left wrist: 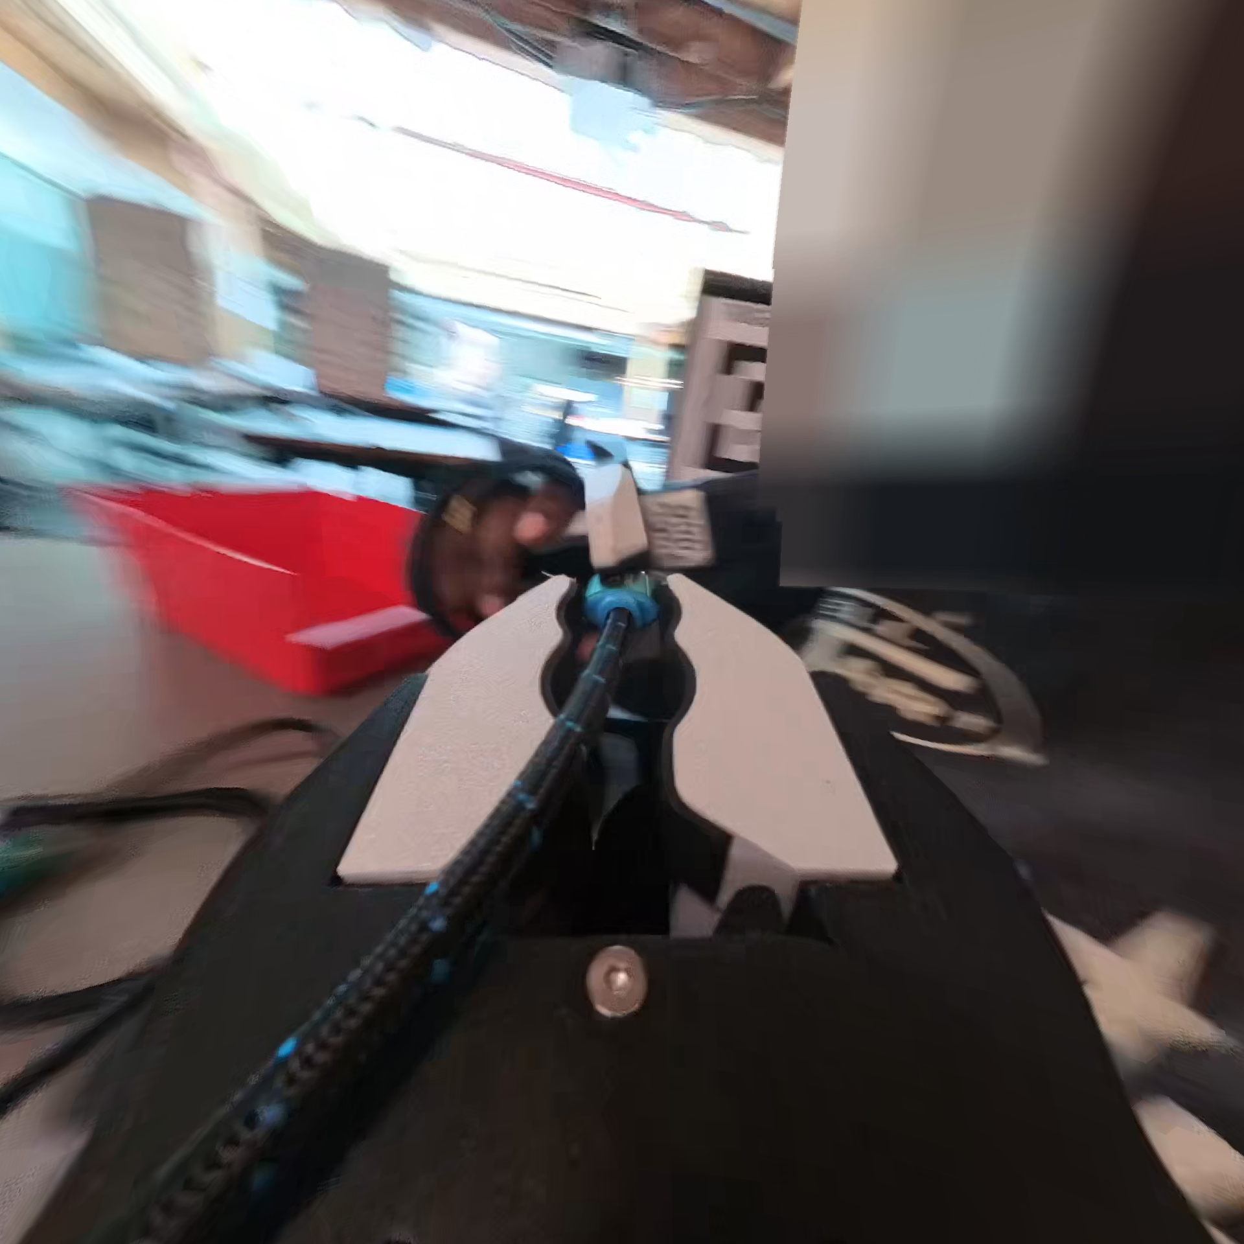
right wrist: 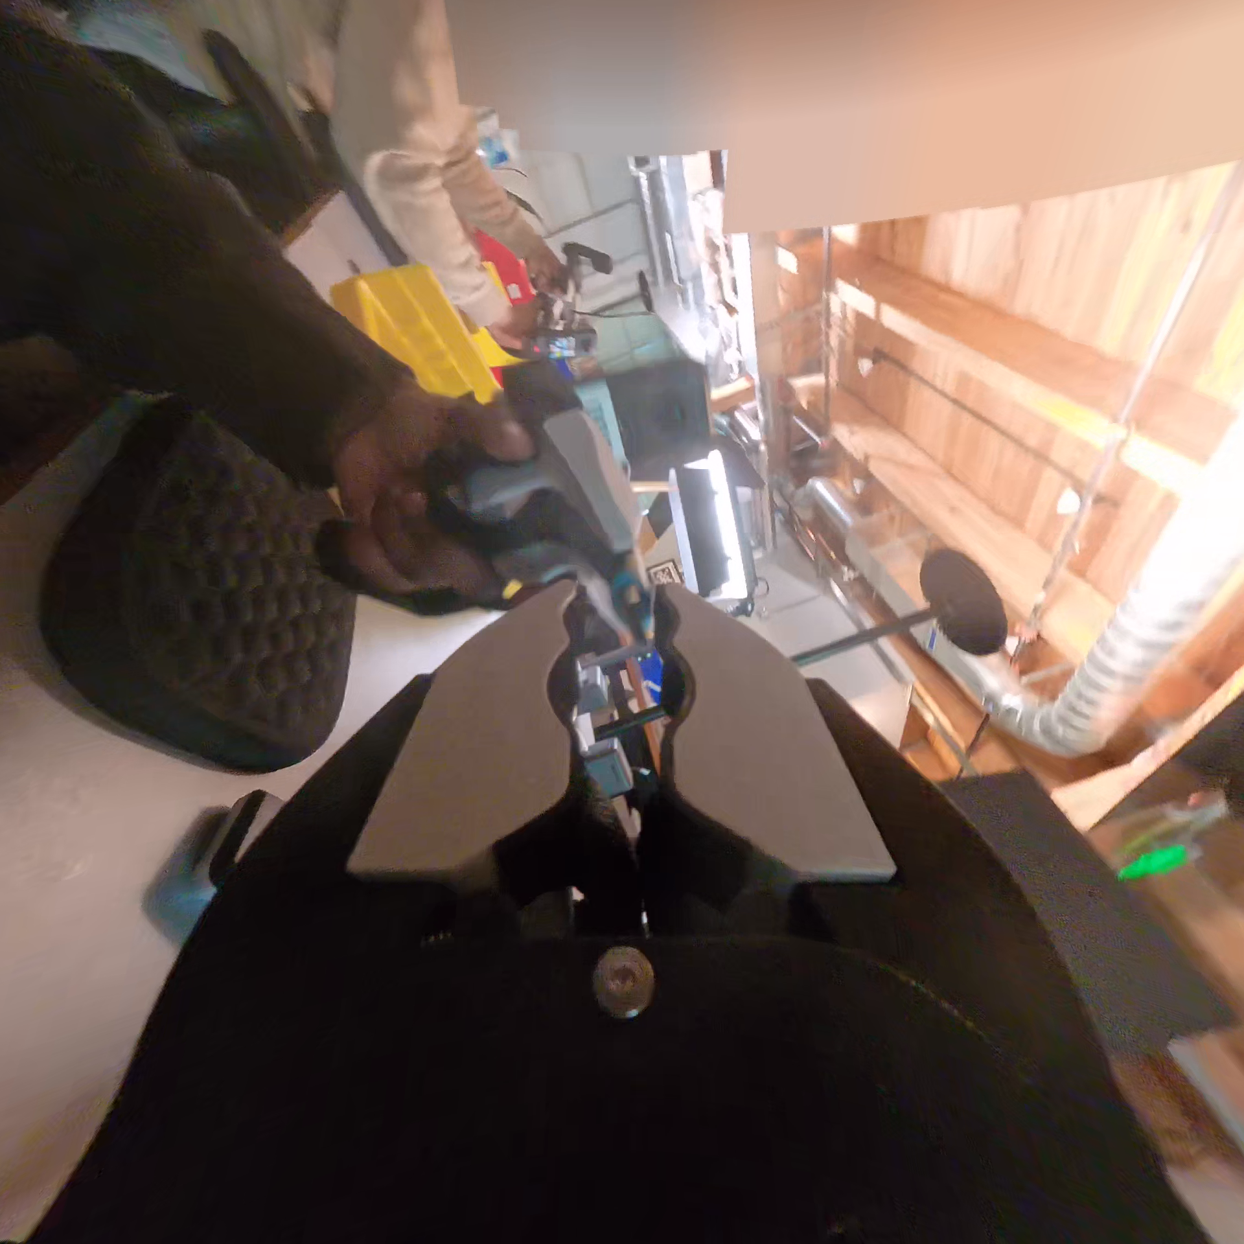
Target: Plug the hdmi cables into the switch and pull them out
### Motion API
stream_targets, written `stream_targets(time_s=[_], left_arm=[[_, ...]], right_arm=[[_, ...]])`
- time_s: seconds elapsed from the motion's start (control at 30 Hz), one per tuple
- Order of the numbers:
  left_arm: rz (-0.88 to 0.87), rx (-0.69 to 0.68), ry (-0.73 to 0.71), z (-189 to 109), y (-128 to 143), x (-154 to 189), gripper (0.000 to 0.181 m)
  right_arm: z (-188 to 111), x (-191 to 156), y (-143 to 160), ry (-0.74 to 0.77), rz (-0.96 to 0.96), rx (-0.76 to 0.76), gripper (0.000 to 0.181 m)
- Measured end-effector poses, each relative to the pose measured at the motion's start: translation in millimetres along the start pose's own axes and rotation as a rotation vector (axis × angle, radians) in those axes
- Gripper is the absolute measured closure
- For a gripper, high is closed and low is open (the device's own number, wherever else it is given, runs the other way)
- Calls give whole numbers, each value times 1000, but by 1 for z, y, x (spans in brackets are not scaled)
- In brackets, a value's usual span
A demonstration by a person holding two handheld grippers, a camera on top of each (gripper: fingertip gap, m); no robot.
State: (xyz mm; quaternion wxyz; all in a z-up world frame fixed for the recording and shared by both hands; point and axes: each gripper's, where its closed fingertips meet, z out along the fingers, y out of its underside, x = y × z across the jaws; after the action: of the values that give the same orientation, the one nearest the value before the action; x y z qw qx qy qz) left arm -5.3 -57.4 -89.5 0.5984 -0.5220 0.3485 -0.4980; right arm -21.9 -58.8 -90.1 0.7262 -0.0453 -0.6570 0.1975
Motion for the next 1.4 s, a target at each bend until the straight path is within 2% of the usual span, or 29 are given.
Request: stream_targets(time_s=[0.03,0.1,0.17,0.2,0.27,0.33,0.47,0.63,0.7,0.87,1.0,1.2,1.4], left_arm=[[105,23,-131,-5,-11,-10,160],[343,48,-411,-25,-36,-29,160],[522,2,-586,-44,-46,-39,160],[549,-24,-627,-49,-43,-44,160],[531,-46,-649,-53,-28,-51,160],[534,-67,-688,-59,-12,-61,160],[430,-76,-657,-65,17,-66,160],[345,-79,-593,-70,25,-61,160],[319,-76,-571,-71,26,-60,160],[270,-77,-482,-72,30,-52,161],[251,-128,-389,-66,40,-42,160],[280,-217,-382,-58,52,-43,160],[297,-247,-343,-49,58,-36,161]], right_arm=[[-3,5,7,26,50,-14,154],[-8,6,26,-7,216,-68,153],[-12,-11,52,-141,452,-169,150],[-15,-23,65,-230,575,-229,145],[-24,-53,83,-423,786,-347,132],[-32,-77,93,-560,882,-428,124],[-34,-102,124,-616,864,-627,123],[-33,-133,146,-736,902,-812,126],[-29,-137,148,-744,922,-805,140],[-37,-126,145,-737,860,-663,141],[-41,-102,134,-680,911,-508,141],[-40,-82,110,-657,972,-342,142],[-29,-72,98,-601,956,-284,142]])
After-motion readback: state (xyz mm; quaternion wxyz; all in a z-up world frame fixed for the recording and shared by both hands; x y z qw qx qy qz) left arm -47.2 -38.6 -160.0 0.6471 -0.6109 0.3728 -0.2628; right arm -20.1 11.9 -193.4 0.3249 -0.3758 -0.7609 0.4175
